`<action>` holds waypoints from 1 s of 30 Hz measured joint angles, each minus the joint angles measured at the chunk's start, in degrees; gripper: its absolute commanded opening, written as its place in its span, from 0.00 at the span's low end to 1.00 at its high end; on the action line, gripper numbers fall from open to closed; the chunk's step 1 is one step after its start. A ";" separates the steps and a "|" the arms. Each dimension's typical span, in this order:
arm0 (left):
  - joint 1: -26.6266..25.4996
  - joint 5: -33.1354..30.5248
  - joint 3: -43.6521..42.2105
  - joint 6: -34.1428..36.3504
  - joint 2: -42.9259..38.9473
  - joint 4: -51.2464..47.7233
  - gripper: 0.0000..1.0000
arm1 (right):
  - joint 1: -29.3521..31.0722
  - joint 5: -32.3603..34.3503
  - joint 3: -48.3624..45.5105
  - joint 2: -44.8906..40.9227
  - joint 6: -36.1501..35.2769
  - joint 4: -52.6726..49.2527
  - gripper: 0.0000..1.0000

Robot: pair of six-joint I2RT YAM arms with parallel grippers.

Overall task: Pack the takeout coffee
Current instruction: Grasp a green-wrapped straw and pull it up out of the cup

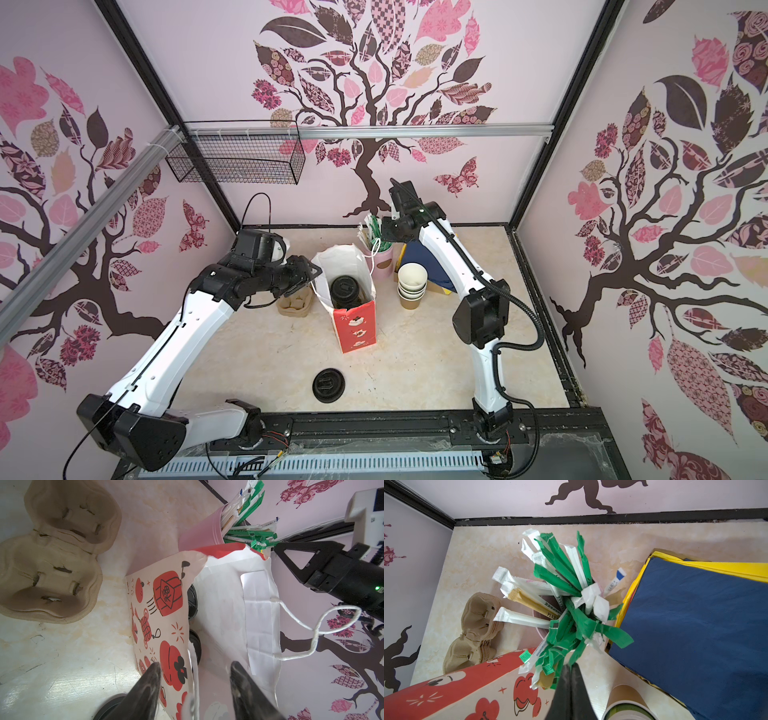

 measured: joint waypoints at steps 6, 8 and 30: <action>0.00 -0.79 0.00 0.96 -1.31 0.48 0.60 | 0.00 -0.15 0.00 -1.18 0.00 -0.83 0.00; 0.00 -0.85 0.00 1.11 -1.66 0.68 0.61 | 0.00 -0.24 0.00 -2.45 0.00 -0.98 0.00; 0.00 -1.46 0.00 4.20 -4.42 4.28 0.65 | 0.00 -1.81 0.59 -10.19 -0.07 -1.49 0.00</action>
